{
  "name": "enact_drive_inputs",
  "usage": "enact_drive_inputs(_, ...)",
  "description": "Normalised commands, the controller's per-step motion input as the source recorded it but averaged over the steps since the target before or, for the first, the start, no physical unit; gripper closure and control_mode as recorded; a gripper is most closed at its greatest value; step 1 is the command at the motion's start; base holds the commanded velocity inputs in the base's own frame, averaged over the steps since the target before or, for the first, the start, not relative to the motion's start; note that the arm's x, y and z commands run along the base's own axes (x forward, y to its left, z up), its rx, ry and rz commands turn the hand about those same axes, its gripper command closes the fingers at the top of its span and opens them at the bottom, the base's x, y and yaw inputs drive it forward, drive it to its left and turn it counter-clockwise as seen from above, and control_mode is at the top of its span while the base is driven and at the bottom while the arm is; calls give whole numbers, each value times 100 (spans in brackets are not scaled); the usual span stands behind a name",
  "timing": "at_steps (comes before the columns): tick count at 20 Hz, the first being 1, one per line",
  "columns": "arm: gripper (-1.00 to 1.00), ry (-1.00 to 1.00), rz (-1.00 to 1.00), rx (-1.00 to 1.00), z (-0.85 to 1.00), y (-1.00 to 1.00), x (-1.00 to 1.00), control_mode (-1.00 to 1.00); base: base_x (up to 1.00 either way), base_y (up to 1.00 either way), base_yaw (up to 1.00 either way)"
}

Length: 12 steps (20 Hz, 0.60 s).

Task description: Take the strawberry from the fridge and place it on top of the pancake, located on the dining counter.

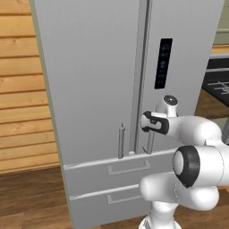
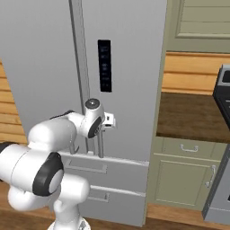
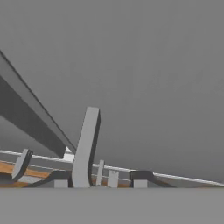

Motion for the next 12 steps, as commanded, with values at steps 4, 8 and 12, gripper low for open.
enact_drive_inputs(4, 100, -7, 1, 0, -11, -16, -20, -100, 0, 0, 0)
enact_drive_inputs(8, 100, -6, 3, 0, -10, -41, -40, -100, 0, 0, 0)
enact_drive_inputs(12, 100, -5, 2, 0, -8, -61, -53, -100, 0, 0, 0)
